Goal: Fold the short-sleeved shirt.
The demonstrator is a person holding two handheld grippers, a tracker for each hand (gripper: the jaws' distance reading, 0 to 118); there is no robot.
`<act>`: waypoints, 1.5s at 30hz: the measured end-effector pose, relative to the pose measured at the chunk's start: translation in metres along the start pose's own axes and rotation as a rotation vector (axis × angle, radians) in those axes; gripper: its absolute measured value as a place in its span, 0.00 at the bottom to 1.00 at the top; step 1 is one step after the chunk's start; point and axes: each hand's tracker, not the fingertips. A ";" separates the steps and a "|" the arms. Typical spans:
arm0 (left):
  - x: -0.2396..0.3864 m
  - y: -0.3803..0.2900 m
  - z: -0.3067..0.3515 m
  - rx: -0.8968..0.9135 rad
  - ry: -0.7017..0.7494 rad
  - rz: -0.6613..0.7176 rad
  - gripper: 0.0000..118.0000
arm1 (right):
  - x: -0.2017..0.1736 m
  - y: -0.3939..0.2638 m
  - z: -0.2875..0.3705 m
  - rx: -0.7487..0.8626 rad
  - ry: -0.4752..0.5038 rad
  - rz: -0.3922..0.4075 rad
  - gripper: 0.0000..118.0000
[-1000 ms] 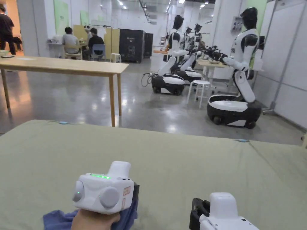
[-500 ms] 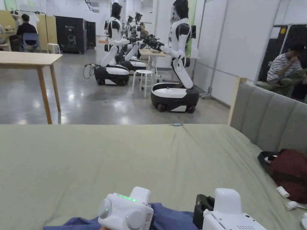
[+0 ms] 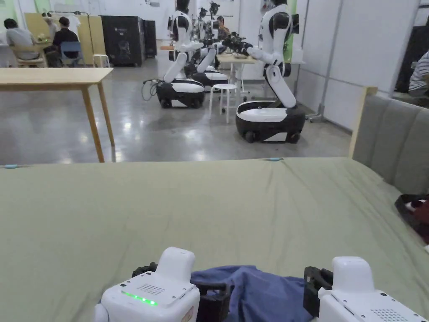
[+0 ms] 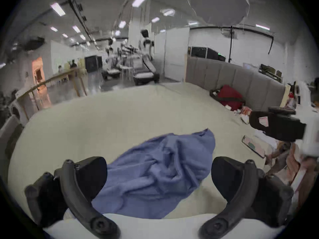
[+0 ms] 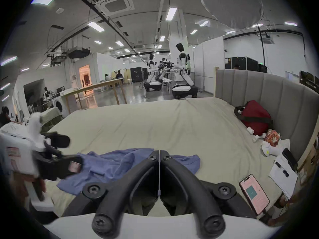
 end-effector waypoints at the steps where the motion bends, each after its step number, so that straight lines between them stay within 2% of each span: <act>1: -0.006 -0.006 0.012 0.006 0.039 0.002 0.98 | -0.005 -0.002 0.001 -0.003 0.010 0.007 0.02; 2: -0.014 -0.018 0.022 -0.021 0.074 -0.002 0.89 | -0.011 -0.005 0.001 -0.011 0.020 0.010 0.02; 3: -0.020 -0.030 0.029 -0.028 0.108 0.001 0.67 | -0.018 -0.008 0.001 -0.014 0.028 0.013 0.02; 4: -0.025 -0.040 0.035 -0.036 0.137 0.009 0.27 | -0.024 -0.011 0.001 -0.015 0.034 0.013 0.02; 5: -0.030 -0.051 0.038 -0.055 0.152 0.018 0.11 | -0.030 -0.013 0.000 -0.017 0.046 0.009 0.02; 6: -0.037 -0.062 0.037 -0.123 0.150 0.044 0.11 | -0.036 -0.016 -0.001 -0.023 0.058 0.004 0.02; 7: -0.042 -0.074 0.042 -0.109 0.118 0.029 0.00 | -0.041 -0.018 -0.003 -0.030 0.066 0.002 0.02; 9: -0.063 -0.086 0.045 -0.176 0.115 0.135 0.00 | -0.052 -0.023 -0.004 -0.041 0.080 0.006 0.02; 13: -0.122 -0.084 0.040 -0.196 0.180 0.181 0.00 | -0.063 -0.027 -0.006 -0.064 0.087 0.048 0.02; 20: -0.202 -0.045 -0.032 -0.299 0.202 0.098 0.01 | -0.049 -0.024 -0.015 -0.085 0.060 0.000 0.02; 21: -0.204 -0.040 -0.042 -0.310 0.203 0.076 0.13 | -0.045 -0.024 -0.016 -0.088 0.053 -0.002 0.02; 22: -0.207 -0.037 -0.055 -0.321 0.211 0.051 0.37 | -0.042 -0.024 -0.017 -0.091 0.045 -0.005 0.02; 23: -0.210 -0.034 -0.069 -0.345 0.211 0.028 0.85 | -0.038 -0.023 -0.018 -0.095 0.036 -0.008 0.02; 24: -0.210 -0.035 -0.084 -0.375 0.216 0.013 1.00 | -0.031 -0.023 -0.020 -0.098 0.028 -0.011 0.02; 30: -0.198 -0.038 -0.132 -0.443 0.253 -0.076 0.94 | 0.005 -0.019 -0.026 -0.119 -0.051 -0.028 0.02; 32: -0.196 -0.043 -0.146 -0.499 0.266 -0.139 0.85 | 0.019 -0.019 -0.029 -0.132 -0.081 -0.024 0.02; 36: -0.195 -0.043 -0.154 -0.509 0.240 -0.156 0.83 | 0.045 -0.019 -0.044 -0.172 -0.129 0.020 0.02; 37: -0.195 -0.042 -0.148 -0.503 0.191 -0.122 0.76 | 0.051 -0.018 -0.051 -0.192 -0.144 0.037 0.02; 38: -0.194 -0.038 -0.143 -0.490 0.129 -0.081 0.49 | 0.059 -0.017 -0.062 -0.218 -0.153 0.041 0.02; 39: -0.189 -0.037 -0.140 -0.481 0.145 -0.090 0.25 | 0.067 -0.016 -0.073 -0.234 -0.157 0.034 0.02; 41: -0.169 -0.035 -0.129 -0.472 0.167 -0.182 0.05 | 0.082 -0.015 -0.099 -0.276 -0.157 0.009 0.02; 43: -0.158 -0.032 -0.115 -0.436 0.182 -0.179 0.04 | 0.092 -0.015 -0.128 -0.328 -0.161 0.015 0.02; 44: -0.153 -0.027 -0.104 -0.386 0.200 -0.170 0.03 | 0.097 -0.016 -0.143 -0.344 -0.168 0.017 0.06; 45: -0.160 -0.019 -0.099 -0.365 0.185 -0.123 0.03 | 0.101 -0.016 -0.158 -0.367 -0.168 0.001 0.25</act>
